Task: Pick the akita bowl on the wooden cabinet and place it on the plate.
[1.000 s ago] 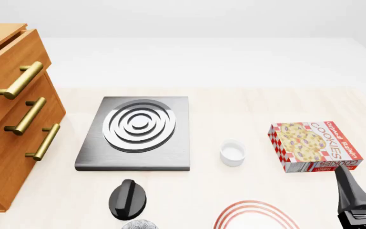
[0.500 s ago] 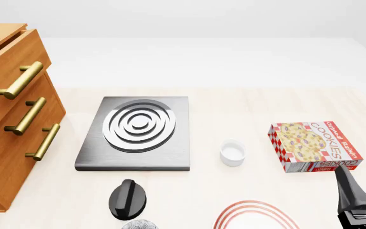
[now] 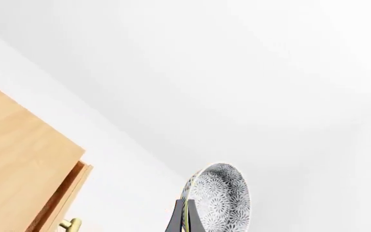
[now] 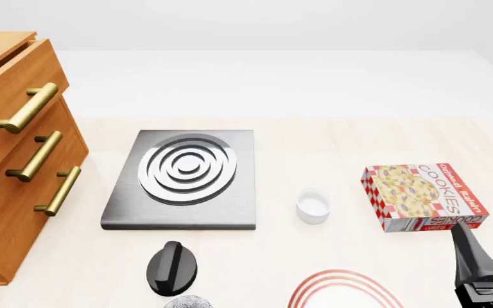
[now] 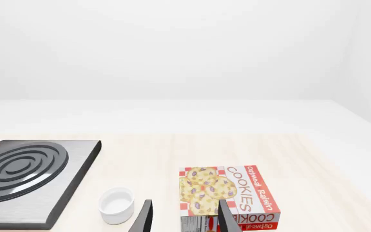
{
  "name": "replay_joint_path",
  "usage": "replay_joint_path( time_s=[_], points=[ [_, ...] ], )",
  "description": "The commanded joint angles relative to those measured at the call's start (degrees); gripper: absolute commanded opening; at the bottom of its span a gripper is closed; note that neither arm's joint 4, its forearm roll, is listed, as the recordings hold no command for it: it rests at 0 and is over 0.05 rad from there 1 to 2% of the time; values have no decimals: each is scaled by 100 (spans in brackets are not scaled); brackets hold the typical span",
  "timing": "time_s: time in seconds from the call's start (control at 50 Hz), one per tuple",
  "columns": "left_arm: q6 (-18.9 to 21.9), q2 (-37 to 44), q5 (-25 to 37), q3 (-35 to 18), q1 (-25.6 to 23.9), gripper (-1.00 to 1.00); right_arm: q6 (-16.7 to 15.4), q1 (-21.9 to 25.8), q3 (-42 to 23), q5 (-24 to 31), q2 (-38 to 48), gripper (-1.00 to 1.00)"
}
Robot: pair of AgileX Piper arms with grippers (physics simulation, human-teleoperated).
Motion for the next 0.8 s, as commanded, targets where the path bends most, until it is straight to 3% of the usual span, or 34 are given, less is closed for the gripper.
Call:
replay_joint_path(
  time_s=[0.02,0.46,0.8],
  points=[
    [177,-8,290,-368,-625,-100,0,-1,0,1,0,100],
    [355,376,523,-1132,-1551,-100,-2,-1,0,0,-1,100],
    [363,587,473,-1194,-2208,-100,-3,1,7,-11,1,100]
  ],
)
